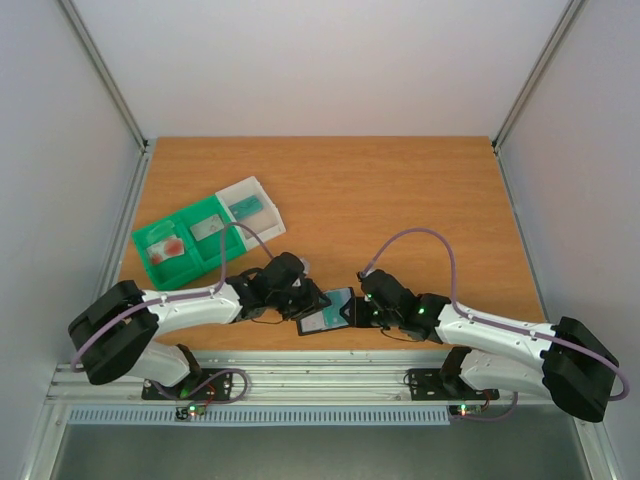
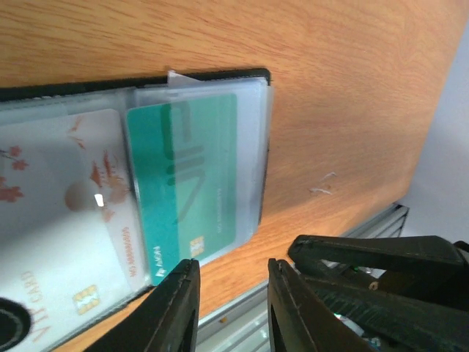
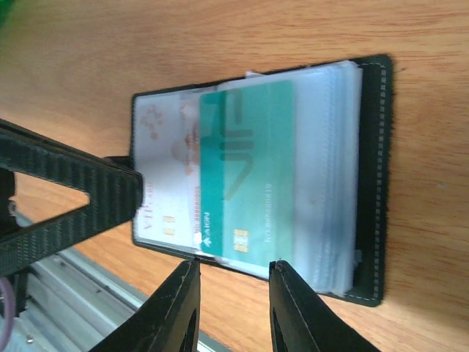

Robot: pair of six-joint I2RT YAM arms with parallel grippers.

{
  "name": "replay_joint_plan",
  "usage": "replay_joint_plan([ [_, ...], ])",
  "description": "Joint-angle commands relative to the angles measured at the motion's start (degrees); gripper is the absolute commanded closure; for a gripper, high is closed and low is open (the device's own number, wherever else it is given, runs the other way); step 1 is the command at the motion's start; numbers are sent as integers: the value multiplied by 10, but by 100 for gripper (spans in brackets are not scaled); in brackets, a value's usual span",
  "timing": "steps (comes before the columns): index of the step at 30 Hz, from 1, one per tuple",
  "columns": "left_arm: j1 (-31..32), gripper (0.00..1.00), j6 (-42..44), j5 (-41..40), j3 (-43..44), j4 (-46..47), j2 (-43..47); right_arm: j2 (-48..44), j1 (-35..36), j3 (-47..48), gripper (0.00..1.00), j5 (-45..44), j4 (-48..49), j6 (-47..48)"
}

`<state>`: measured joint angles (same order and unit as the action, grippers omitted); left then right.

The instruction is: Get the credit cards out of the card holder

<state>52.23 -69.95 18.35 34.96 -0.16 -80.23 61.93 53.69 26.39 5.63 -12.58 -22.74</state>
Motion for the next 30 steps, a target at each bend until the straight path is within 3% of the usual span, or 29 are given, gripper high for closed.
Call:
replay_joint_plan([
  [1, 3, 71, 16, -35, 10, -26, 12, 10, 2, 18, 73, -36, -35, 23],
  [17, -33, 63, 38, -44, -36, 41, 12, 134, -17, 66, 79, -47, -27, 43],
  [30, -33, 62, 44, -21, -27, 99, -56, 162, -17, 40, 82, -55, -29, 10],
])
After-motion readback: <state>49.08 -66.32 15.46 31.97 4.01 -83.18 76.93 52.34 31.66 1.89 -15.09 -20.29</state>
